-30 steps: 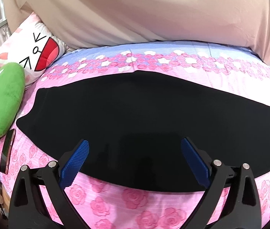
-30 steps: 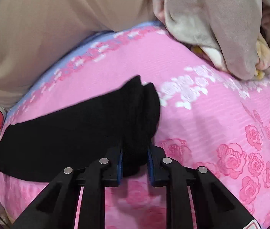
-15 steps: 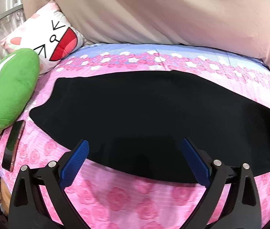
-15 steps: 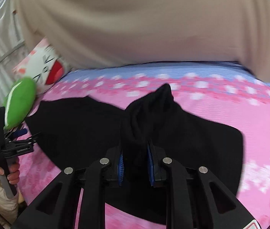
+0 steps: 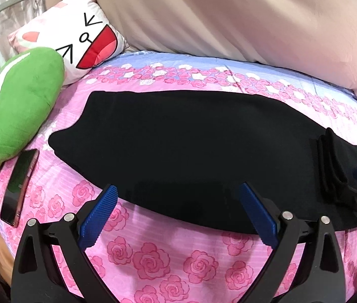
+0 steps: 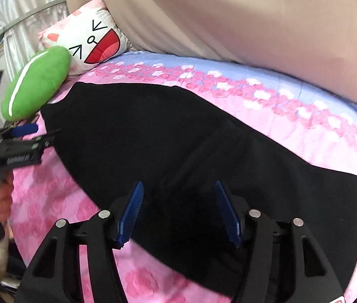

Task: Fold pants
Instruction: 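Grasp the folded end with the right tool and straighten it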

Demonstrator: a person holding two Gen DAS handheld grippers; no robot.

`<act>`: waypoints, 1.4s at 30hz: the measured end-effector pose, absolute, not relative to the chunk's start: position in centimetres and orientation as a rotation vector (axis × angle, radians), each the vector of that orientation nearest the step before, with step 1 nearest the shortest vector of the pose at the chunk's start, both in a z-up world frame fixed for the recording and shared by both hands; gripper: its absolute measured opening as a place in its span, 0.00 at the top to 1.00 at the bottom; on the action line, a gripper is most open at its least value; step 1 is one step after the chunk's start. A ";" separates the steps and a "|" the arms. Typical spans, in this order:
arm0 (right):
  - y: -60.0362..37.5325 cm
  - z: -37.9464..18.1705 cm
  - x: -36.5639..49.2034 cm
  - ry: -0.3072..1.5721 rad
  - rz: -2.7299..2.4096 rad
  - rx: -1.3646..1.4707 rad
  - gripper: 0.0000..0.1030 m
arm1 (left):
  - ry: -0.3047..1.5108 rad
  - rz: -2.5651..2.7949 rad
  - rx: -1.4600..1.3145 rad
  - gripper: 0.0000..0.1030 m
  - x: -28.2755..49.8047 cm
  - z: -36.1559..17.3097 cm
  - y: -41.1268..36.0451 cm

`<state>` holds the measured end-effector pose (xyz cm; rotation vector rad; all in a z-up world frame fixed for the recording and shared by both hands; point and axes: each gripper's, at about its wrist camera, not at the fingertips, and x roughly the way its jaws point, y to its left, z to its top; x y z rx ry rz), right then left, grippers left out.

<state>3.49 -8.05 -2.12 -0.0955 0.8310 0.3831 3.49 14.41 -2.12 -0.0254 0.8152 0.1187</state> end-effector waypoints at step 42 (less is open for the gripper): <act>-25.2 -6.0 -1.8 0.876 0.086 0.430 0.65 | 0.869 0.135 -0.038 0.08 3.0 -3.0 12.6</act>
